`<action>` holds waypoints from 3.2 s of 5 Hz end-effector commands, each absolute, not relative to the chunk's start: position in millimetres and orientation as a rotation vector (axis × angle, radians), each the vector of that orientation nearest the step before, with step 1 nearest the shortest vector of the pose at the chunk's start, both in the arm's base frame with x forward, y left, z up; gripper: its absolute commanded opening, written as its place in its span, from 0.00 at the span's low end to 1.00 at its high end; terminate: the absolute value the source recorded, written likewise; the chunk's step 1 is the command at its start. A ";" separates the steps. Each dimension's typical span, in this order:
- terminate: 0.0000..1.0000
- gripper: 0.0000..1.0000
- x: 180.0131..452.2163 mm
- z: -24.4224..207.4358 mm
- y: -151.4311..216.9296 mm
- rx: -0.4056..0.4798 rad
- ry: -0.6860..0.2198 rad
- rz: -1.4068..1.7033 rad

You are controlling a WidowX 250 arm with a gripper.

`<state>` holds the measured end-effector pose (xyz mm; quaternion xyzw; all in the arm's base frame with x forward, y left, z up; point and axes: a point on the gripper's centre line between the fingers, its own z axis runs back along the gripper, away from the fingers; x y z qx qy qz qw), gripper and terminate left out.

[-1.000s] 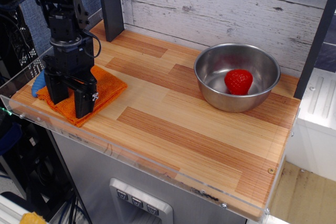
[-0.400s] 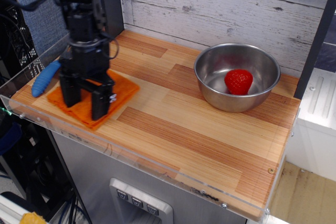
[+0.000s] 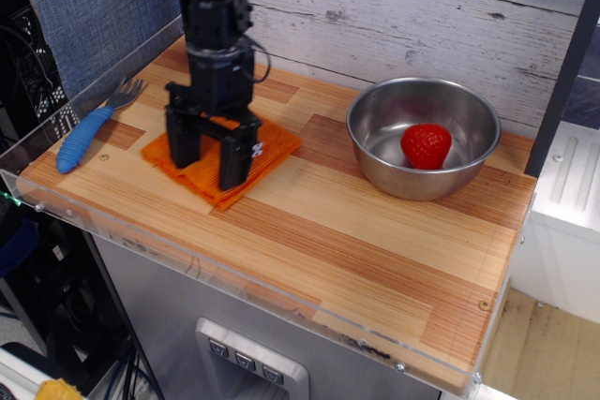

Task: Move the towel to the top but touch the pot

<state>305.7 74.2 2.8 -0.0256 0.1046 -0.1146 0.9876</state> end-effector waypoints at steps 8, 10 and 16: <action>0.00 1.00 322.4 14.1 60.1 0.016 0.121 -0.189; 0.00 1.00 339.2 19.9 66.8 0.039 0.078 -0.153; 0.00 1.00 338.6 93.2 89.8 0.013 -0.127 -0.048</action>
